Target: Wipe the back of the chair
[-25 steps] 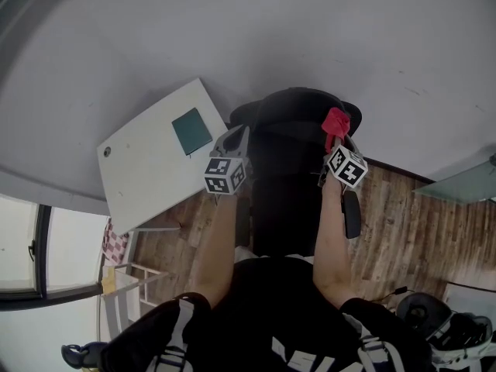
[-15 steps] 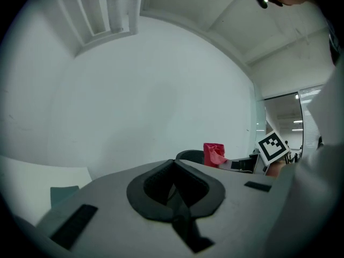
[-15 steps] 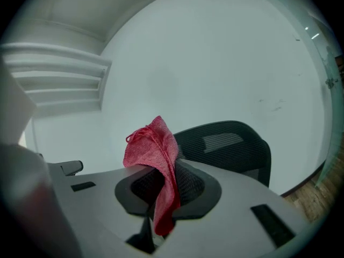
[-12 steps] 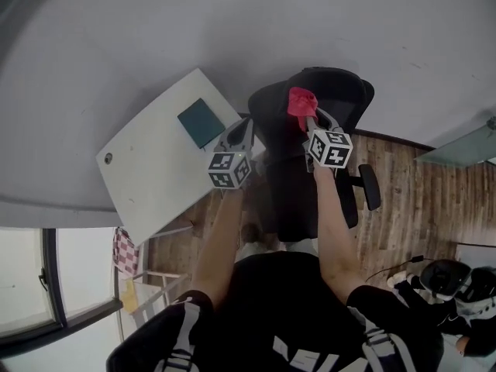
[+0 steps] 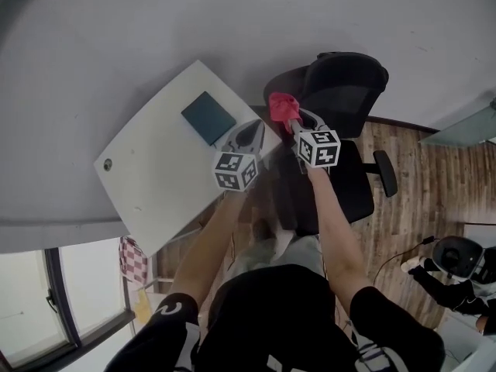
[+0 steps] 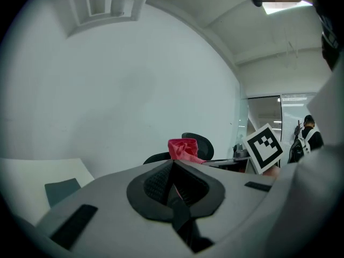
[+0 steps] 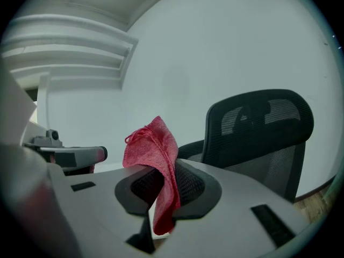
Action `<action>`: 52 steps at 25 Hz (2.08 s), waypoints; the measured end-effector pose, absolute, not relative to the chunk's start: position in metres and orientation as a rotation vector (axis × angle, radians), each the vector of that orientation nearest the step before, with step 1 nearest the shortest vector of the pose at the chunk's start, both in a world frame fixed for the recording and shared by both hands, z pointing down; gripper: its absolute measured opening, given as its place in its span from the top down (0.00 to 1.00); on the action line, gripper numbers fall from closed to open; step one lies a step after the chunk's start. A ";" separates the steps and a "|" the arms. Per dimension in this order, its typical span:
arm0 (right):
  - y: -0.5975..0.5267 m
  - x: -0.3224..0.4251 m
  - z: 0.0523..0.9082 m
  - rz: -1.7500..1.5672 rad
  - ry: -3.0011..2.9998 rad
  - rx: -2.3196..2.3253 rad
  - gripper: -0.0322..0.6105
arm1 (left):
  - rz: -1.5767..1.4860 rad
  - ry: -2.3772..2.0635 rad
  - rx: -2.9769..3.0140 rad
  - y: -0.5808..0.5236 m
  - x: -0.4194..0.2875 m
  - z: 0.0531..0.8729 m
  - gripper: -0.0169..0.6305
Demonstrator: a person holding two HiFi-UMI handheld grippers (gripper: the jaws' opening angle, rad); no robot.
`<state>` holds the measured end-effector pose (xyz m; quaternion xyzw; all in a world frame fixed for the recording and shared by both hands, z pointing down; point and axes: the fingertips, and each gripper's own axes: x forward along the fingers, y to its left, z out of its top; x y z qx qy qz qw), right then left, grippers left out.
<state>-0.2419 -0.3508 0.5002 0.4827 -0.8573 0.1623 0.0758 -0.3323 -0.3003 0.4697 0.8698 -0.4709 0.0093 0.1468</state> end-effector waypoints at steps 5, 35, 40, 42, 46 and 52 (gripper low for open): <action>-0.361 -0.252 0.539 0.519 -2.541 1.451 0.84 | 0.013 -1.330 2.495 -0.306 -0.344 0.499 0.94; -0.437 -0.225 0.665 0.462 -2.446 1.387 0.84 | 0.170 -1.411 2.439 -0.332 -0.308 0.584 0.94; -0.447 -0.192 0.666 0.462 -2.421 1.381 0.84 | 0.179 -1.430 2.408 -0.340 -0.276 0.586 0.94; -0.453 -0.175 0.664 0.465 -2.410 1.385 0.84 | 0.179 -1.438 2.398 -0.345 -0.263 0.585 0.94; -0.467 -0.139 0.661 0.467 -2.403 1.398 0.84 | 0.179 -1.449 2.394 -0.359 -0.238 0.581 0.94; -0.479 -0.090 0.653 0.455 -2.383 1.443 0.84 | 0.177 -1.445 2.387 -0.367 -0.200 0.582 0.94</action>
